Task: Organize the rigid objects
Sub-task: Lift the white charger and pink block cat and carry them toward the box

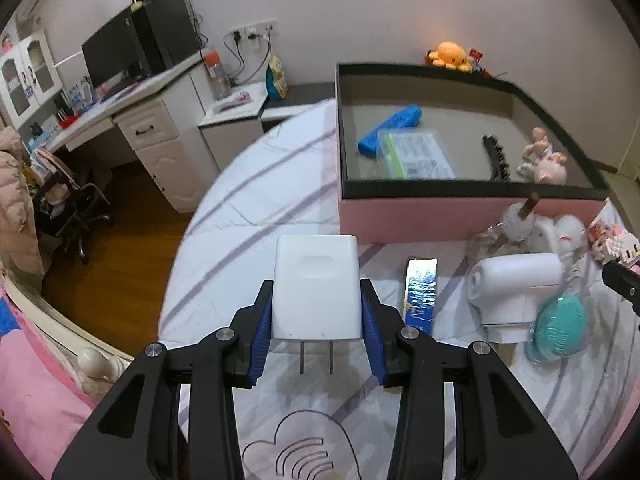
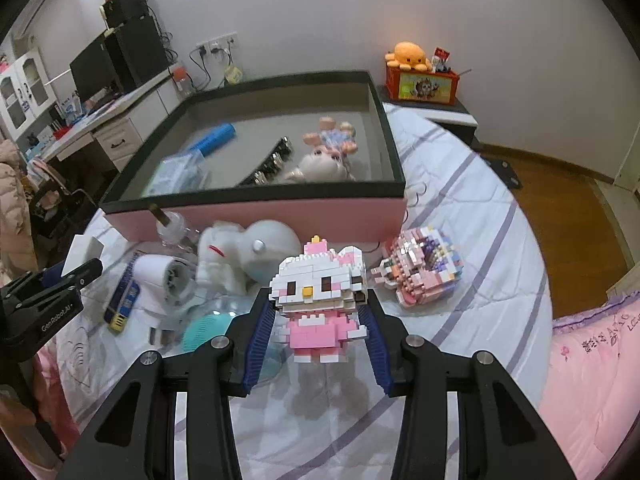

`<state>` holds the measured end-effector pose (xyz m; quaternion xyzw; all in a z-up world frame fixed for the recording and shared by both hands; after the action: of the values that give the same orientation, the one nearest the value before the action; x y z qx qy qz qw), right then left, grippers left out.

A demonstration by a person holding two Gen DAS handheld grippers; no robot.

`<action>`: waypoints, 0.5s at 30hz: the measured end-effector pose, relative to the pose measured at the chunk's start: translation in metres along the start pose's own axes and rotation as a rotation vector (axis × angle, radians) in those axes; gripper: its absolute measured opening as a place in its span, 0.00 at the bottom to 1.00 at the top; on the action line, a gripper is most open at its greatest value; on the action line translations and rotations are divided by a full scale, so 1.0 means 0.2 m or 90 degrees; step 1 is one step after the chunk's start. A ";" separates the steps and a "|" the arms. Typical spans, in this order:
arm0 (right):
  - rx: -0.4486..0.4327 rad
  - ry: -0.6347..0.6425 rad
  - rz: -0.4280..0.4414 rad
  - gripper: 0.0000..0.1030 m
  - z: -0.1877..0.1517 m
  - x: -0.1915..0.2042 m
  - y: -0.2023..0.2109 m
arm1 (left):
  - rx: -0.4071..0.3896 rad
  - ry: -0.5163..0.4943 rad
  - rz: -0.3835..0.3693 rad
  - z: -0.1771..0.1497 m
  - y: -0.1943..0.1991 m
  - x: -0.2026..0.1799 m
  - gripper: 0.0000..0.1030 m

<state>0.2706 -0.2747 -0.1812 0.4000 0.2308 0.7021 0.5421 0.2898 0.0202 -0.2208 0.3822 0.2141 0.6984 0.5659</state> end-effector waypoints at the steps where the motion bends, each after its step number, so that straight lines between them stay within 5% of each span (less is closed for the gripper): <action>1: -0.005 0.004 0.000 0.43 0.00 0.01 0.02 | -0.007 0.003 -0.004 0.00 0.03 0.01 0.39; 15: -0.143 0.088 0.009 0.43 0.03 0.30 0.49 | -0.164 0.036 -0.028 0.05 0.60 0.14 0.39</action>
<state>0.2126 -0.2485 -0.0841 0.2892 0.1849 0.7531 0.5613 0.2218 0.0132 -0.1188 0.2818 0.1468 0.7180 0.6193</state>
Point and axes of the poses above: each gripper's, at about its wrist camera, not at the fingertips, and y roughly against the way its jaws point, x to its left, z to its top, the point moved 6 cm from there along -y, roughly the way its jaws point, and after that the axes turned 14 degrees about z, right-handed, at the moved point
